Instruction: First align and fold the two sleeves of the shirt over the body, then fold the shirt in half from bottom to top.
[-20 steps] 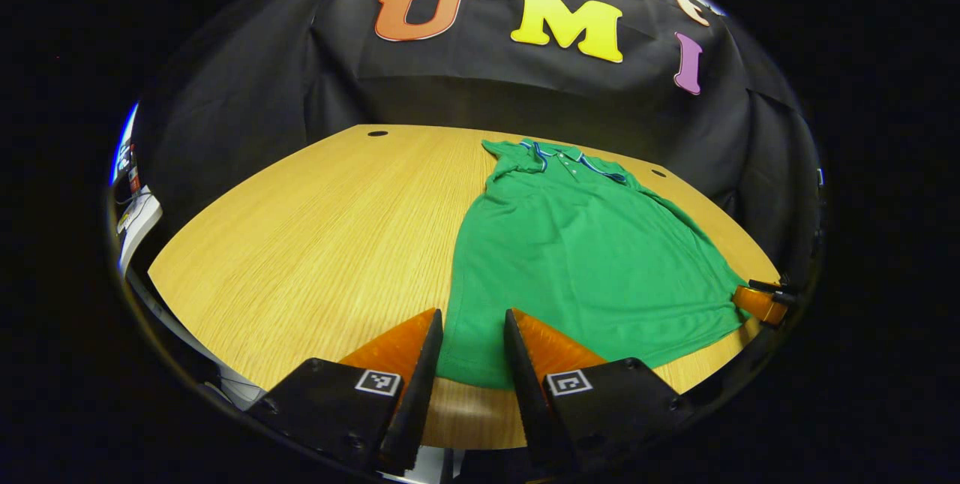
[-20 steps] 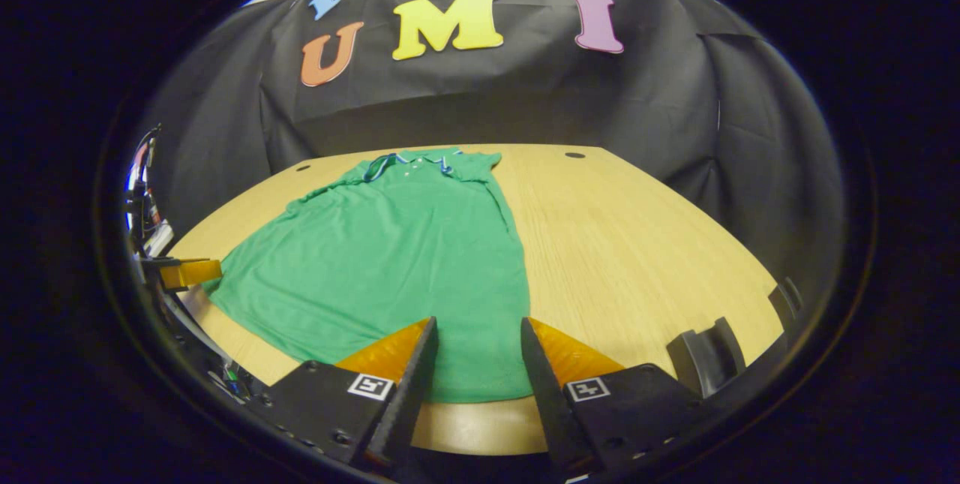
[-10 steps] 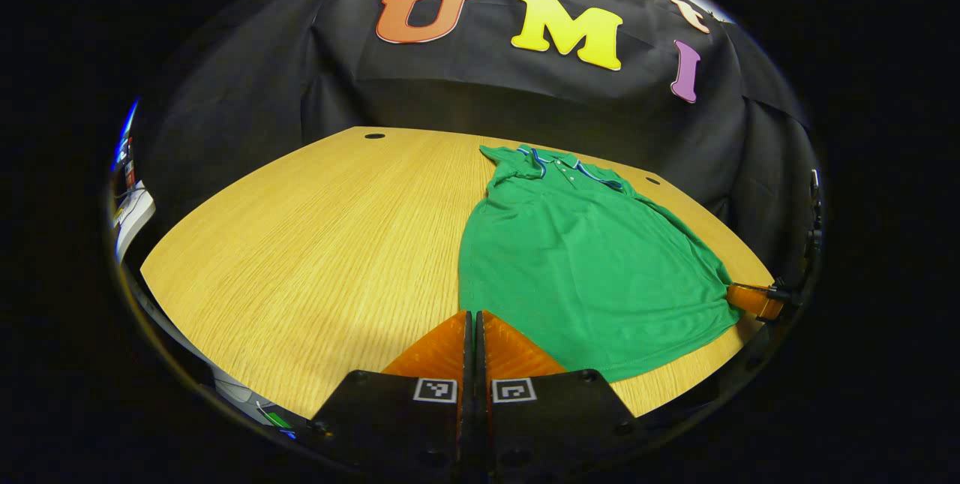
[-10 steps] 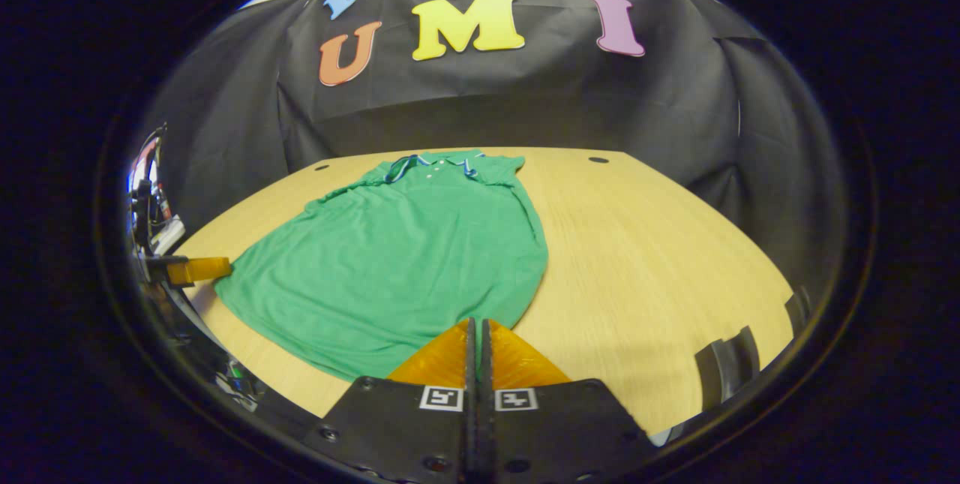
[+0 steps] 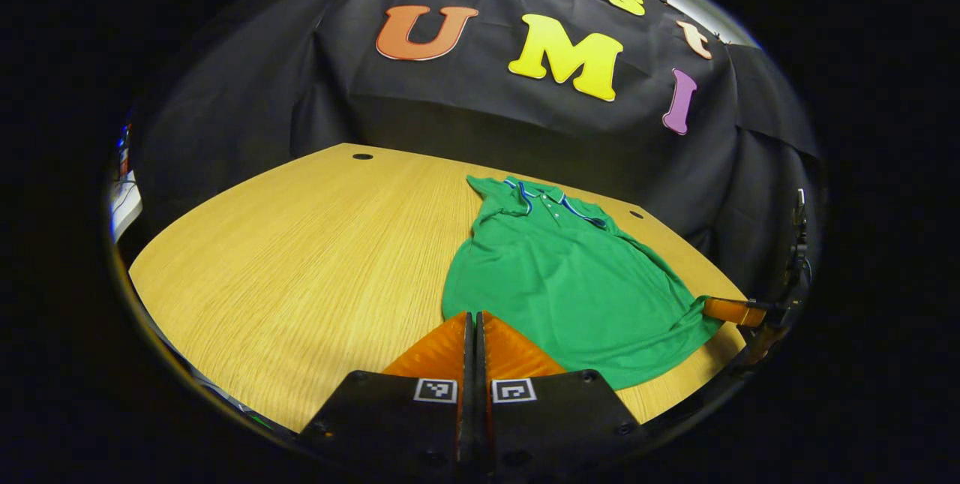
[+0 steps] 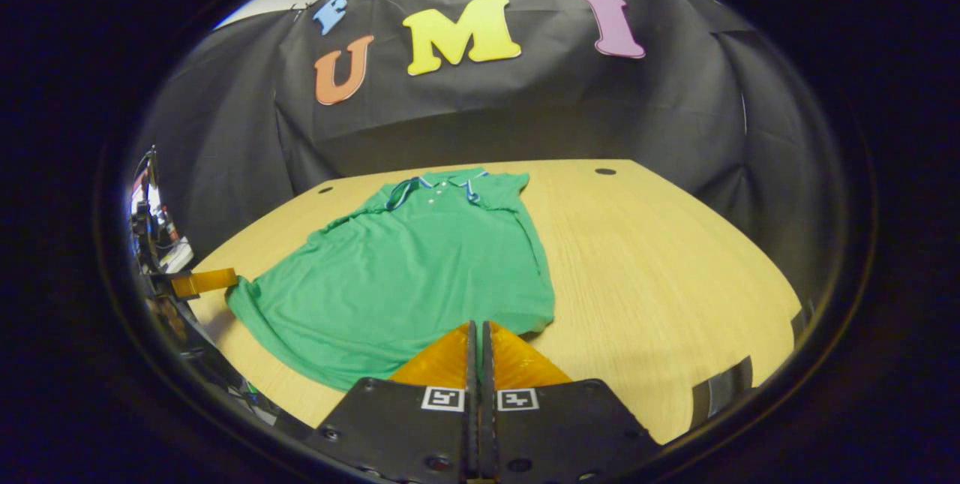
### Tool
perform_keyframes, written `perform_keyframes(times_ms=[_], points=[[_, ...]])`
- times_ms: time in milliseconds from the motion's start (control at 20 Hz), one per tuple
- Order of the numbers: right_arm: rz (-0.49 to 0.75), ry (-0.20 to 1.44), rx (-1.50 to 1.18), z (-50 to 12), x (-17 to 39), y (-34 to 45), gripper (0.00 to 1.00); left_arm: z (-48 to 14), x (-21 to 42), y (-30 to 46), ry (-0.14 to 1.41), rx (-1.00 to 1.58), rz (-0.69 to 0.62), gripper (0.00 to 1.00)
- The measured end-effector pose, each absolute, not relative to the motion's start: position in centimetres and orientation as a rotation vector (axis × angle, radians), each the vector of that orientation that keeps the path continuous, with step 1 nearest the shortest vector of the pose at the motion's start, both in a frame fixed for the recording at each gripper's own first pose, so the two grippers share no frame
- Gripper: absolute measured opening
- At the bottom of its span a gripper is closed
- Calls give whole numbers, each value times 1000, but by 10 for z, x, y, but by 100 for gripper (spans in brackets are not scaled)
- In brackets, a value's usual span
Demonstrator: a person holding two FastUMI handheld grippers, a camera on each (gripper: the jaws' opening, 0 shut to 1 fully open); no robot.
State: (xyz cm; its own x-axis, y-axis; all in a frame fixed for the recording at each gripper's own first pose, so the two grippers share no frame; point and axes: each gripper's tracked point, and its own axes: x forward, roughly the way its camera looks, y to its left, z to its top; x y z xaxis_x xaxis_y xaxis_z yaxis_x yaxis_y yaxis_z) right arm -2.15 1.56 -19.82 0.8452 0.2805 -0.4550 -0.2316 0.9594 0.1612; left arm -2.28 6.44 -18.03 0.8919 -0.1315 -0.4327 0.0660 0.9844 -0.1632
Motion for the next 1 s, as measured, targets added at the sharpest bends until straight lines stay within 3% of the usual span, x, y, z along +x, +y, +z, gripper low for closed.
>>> perform_keyframes(times_ms=[550, 1000], points=[[275, 340, 49, -115, 66, 28, 1, -109, 78, 51, 304, -130, -129, 3], [231, 333, 118, -78, 198, 43, 1, -89, 210, 57, 296, -134, -122, 3]])
